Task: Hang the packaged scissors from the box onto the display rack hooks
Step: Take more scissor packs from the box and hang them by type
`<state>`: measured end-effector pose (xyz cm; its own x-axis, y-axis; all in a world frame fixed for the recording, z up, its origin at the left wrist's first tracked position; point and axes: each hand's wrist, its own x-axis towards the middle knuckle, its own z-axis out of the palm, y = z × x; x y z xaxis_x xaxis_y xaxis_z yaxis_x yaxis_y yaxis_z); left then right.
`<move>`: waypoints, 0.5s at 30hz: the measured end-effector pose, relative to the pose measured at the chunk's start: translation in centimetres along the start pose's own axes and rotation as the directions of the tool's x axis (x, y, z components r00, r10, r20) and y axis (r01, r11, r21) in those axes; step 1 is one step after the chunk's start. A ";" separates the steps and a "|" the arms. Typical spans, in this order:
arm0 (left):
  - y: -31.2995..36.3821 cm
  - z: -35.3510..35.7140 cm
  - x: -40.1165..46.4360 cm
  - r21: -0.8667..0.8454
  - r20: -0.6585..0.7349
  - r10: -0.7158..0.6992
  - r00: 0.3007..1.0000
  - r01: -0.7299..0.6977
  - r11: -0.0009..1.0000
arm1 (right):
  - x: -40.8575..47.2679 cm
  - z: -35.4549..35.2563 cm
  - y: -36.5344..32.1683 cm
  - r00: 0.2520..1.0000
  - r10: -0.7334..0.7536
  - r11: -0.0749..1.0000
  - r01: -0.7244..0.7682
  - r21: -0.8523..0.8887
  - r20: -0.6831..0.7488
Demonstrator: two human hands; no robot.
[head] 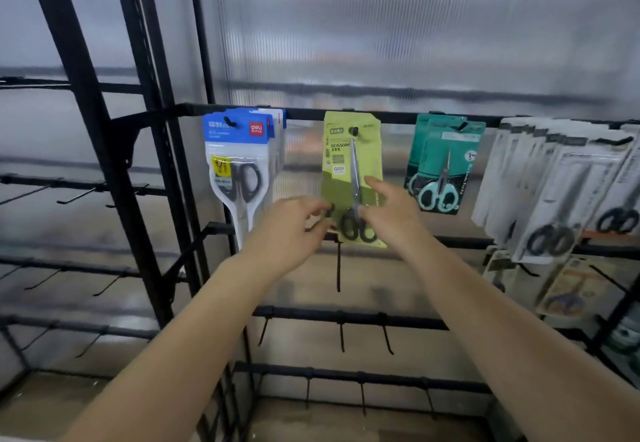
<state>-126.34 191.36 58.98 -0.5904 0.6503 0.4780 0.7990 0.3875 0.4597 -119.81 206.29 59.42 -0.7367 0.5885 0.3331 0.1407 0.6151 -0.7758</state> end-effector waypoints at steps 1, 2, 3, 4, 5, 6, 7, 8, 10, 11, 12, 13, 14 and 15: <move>-0.1 -0.1 0.6 0.018 -0.011 0.015 1.000 -0.015 1.000 | 0.0 0.0 0.1 1.000 0.007 0.998 -0.008 -0.062 -0.009; -0.2 -0.1 1.0 0.028 -0.019 0.030 0.999 -0.030 0.999 | -0.1 0.0 0.5 1.000 -0.002 0.993 0.000 -0.117 -0.019; -0.2 0.1 1.1 0.031 -0.020 0.042 0.999 -0.041 0.999 | -0.4 0.0 0.9 1.000 -0.021 0.986 0.017 -0.168 -0.023; -0.3 0.5 1.1 0.025 -0.010 0.046 0.999 -0.046 0.999 | -0.8 0.0 1.4 0.999 -0.040 0.976 0.035 -0.214 -0.017; -0.5 1.0 0.9 0.017 0.007 0.046 0.999 -0.046 0.999 | -1.2 0.1 2.0 0.998 -0.059 0.966 0.056 -0.252 -0.005; -0.6 1.7 0.6 0.015 0.031 0.042 0.999 -0.042 0.999 | -1.7 0.2 2.7 0.997 -0.074 0.958 0.074 -0.279 0.009; -0.8 2.5 0.1 0.022 0.058 0.030 0.998 -0.032 0.999 | -2.2 0.5 3.4 0.997 -0.078 0.952 0.081 -0.295 0.023; -1.1 3.5 -0.5 0.038 0.087 0.010 0.996 -0.013 0.999 | -2.9 0.8 4.4 0.997 -0.064 0.949 0.075 -0.307 0.044; -1.8 6.1 -2.2 0.067 0.138 -0.049 0.989 0.041 0.997 | -4.6 1.6 7.0 0.995 -0.017 0.949 0.048 -0.310 0.099; -2.2 7.5 -3.2 0.068 0.168 -0.085 0.982 0.074 0.995 | -5.7 2.0 8.5 0.992 0.001 0.951 0.037 -0.308 0.125; -2.5 9.1 -4.5 0.072 0.206 -0.119 0.971 0.107 0.992 | -6.8 2.4 10.1 0.989 0.021 0.952 0.026 -0.306 0.148; -2.9 10.8 -5.9 0.082 0.236 -0.141 0.961 0.125 0.989 | -8.1 2.9 11.8 0.985 0.037 0.953 0.015 -0.302 0.167; -3.3 12.5 -7.4 0.094 0.263 -0.153 0.953 0.132 0.987 | -9.4 3.3 13.7 0.980 0.059 0.955 0.000 -0.295 0.191; -3.8 14.2 -9.0 0.100 0.289 -0.163 0.943 0.140 0.985 | -10.9 3.8 15.7 0.972 0.087 0.957 -0.020 -0.291 0.218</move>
<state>-122.43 193.31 42.25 -0.6547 0.7388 0.1596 0.7157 0.5380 0.4454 -112.08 207.56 41.57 -0.8484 0.5108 0.1394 0.3415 0.7291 -0.5931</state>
